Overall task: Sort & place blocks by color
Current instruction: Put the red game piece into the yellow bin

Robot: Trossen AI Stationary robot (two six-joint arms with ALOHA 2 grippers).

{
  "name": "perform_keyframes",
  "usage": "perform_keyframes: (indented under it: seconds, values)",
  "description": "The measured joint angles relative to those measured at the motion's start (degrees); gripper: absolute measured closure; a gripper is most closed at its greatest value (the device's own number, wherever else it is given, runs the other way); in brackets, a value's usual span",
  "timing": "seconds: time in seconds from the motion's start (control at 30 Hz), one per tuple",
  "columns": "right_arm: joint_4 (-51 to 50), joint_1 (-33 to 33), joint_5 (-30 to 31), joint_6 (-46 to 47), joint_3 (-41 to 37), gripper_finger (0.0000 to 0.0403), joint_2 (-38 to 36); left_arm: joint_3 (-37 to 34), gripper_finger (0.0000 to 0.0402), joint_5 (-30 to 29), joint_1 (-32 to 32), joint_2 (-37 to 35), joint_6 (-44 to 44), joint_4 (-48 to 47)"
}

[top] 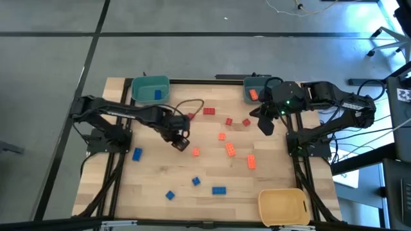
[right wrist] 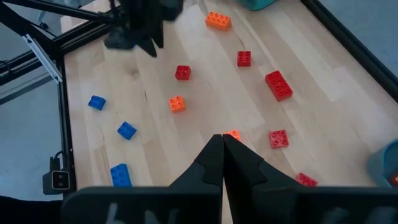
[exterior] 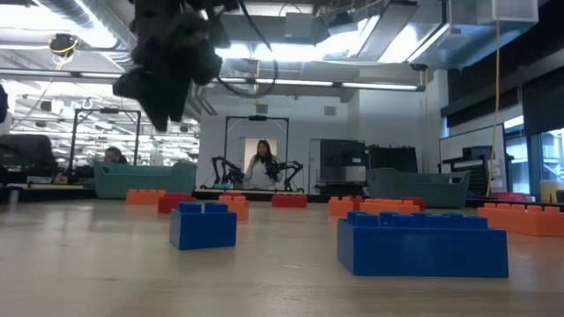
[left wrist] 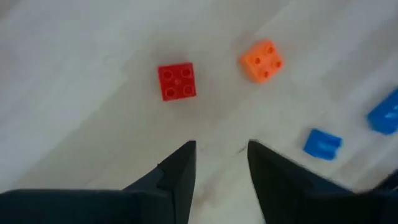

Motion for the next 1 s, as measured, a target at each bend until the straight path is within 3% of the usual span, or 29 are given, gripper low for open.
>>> perform_keyframes:
  seconds: [0.47, 1.0]
  values:
    - [0.42, 0.0, 0.09, 0.27, -0.02, 0.0399, -0.93, 0.02, 0.0263, -8.88, -3.17, 7.28, -4.15, 4.7]
    - [0.67, -0.02, 0.07, 0.23, -0.02, 0.0399, -0.88, -0.01, 0.0263, -13.78, -4.89, 13.52, -5.87, 4.44]
